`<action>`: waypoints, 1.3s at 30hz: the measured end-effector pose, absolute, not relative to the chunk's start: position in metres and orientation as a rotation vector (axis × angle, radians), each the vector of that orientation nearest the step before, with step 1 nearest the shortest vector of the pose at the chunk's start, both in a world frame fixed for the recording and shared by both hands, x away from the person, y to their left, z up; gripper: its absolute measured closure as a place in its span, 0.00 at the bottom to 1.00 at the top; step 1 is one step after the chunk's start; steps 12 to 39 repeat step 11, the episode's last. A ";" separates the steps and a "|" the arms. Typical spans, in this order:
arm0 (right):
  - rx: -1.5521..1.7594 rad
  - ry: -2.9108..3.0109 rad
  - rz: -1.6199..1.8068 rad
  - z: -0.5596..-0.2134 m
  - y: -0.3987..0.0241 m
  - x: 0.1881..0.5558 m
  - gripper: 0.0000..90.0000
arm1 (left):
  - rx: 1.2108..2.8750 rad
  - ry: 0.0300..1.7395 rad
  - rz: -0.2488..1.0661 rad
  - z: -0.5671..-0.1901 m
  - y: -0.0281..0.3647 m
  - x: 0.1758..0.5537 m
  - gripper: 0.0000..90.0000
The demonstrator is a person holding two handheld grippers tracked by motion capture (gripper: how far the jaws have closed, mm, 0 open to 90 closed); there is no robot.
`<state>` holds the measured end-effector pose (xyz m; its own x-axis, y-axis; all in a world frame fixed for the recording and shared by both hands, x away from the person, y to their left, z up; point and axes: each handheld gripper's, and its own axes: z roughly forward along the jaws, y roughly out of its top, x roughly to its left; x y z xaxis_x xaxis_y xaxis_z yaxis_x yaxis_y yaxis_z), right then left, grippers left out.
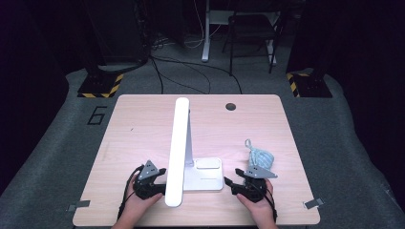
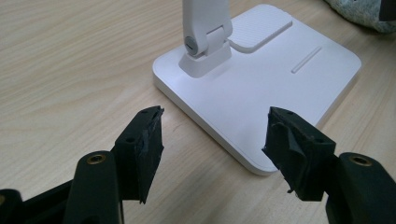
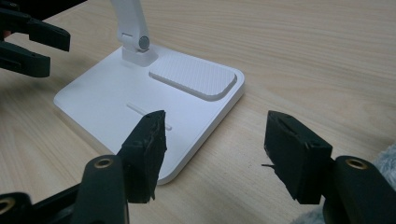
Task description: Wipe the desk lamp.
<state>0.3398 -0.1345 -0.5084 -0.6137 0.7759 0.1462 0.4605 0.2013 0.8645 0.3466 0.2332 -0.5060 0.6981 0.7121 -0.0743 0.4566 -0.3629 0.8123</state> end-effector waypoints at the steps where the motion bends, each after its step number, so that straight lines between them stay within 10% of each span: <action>1: 1.162 2.162 1.373 -0.508 -0.134 0.340 0.43 | 2.034 0.886 0.375 -0.506 0.233 0.347 0.41; 39: 1.197 2.143 1.389 -0.509 -0.138 0.341 0.43 | 2.043 0.878 0.380 -0.507 0.231 0.348 0.40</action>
